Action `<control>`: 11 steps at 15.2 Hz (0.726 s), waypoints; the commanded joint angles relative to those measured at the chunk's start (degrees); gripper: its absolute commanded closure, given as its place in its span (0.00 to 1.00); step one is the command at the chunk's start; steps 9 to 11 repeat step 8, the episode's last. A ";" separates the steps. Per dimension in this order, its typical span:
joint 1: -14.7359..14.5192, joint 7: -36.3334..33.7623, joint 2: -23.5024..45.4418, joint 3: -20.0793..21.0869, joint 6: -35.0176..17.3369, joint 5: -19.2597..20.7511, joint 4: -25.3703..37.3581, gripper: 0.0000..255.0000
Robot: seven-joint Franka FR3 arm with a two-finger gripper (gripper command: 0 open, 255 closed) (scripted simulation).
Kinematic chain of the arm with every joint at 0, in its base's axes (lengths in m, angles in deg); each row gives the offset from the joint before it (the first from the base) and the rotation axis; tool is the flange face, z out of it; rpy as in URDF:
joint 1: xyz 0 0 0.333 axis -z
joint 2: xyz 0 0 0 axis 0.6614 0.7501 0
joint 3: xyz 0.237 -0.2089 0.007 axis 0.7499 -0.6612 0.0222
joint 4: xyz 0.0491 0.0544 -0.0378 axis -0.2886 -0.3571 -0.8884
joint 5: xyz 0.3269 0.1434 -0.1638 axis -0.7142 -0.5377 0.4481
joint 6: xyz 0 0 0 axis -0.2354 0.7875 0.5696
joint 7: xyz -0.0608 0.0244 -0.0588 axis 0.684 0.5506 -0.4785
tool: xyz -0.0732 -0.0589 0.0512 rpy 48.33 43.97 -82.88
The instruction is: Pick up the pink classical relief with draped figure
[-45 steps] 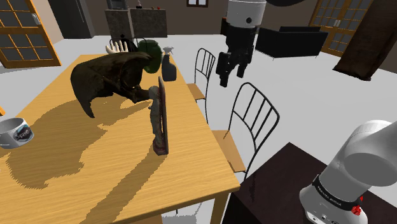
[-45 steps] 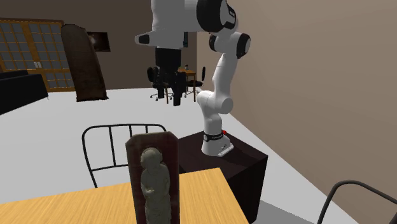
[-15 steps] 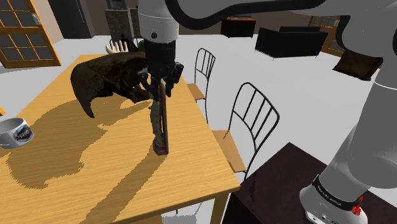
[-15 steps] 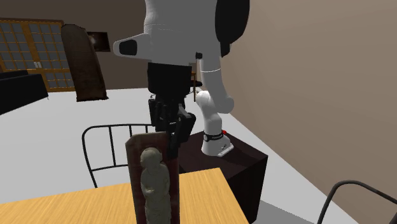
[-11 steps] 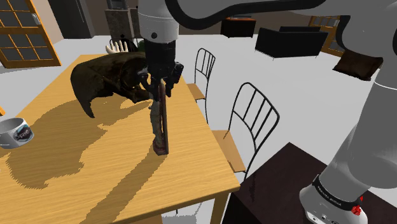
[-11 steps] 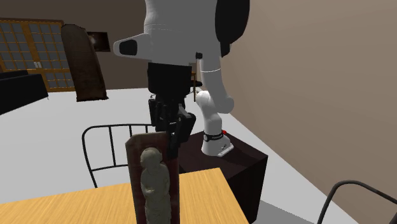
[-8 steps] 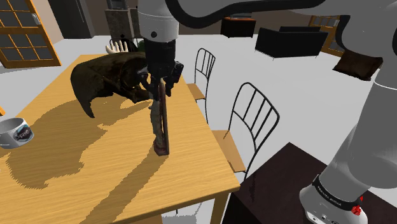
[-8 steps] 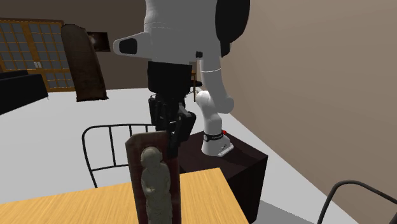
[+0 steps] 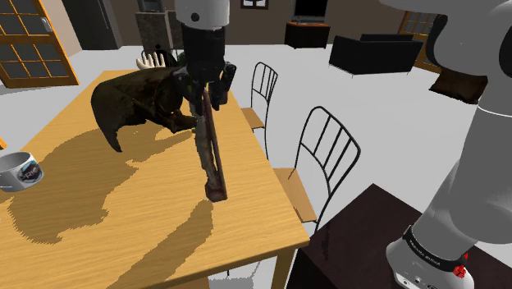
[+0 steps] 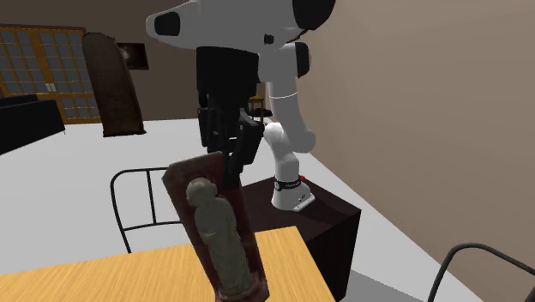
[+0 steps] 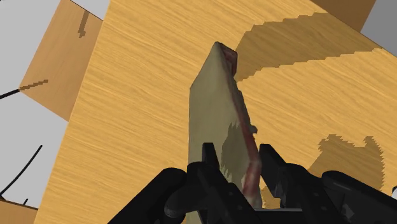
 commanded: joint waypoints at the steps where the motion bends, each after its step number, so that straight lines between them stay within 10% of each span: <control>1: -0.49 0.03 0.67 0.04 2.03 0.45 2.63 1.00; 11: -2.31 -0.16 2.99 0.14 7.20 2.05 9.72 1.00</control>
